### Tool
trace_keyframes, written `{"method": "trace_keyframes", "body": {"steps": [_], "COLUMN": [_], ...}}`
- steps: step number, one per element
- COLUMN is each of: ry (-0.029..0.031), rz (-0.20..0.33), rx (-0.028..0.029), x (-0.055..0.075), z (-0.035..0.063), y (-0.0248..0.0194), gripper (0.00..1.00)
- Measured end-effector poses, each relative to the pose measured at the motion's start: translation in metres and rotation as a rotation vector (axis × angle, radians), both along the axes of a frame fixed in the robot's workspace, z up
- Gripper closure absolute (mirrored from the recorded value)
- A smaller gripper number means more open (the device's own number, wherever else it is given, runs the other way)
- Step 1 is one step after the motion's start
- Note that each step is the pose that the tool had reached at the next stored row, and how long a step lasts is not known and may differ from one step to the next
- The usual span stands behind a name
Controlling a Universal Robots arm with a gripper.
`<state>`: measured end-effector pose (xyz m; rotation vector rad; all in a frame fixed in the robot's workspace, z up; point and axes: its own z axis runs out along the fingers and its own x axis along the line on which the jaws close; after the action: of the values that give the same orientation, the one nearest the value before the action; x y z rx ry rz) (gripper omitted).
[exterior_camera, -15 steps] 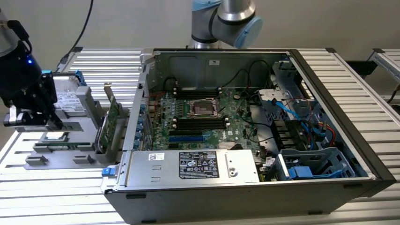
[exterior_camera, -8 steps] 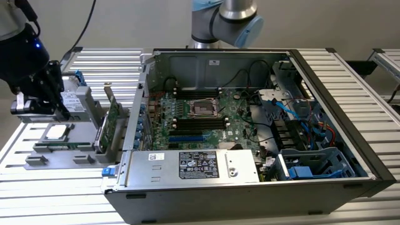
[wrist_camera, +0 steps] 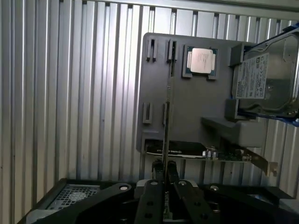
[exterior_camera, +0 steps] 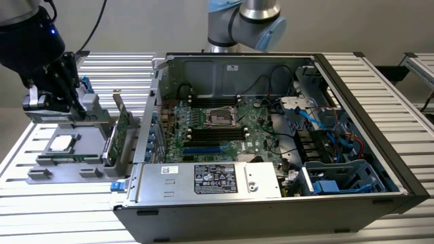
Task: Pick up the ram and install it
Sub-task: 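Pick up the ram and move it above insertion slot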
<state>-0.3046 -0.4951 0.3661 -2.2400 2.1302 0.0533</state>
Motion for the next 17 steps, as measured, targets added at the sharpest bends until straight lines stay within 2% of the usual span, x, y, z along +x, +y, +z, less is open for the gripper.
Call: {"method": "trace_keyframes", "body": {"steps": [7,17], "ry": [0.0,0.0001], "rz": [0.003,0.007], "rx": [0.0142,0.0279], "x": [0.032,0.077], "z": [0.0126,0.0237], "y": [0.0,0.0], "gripper": [0.87,0.87]}}
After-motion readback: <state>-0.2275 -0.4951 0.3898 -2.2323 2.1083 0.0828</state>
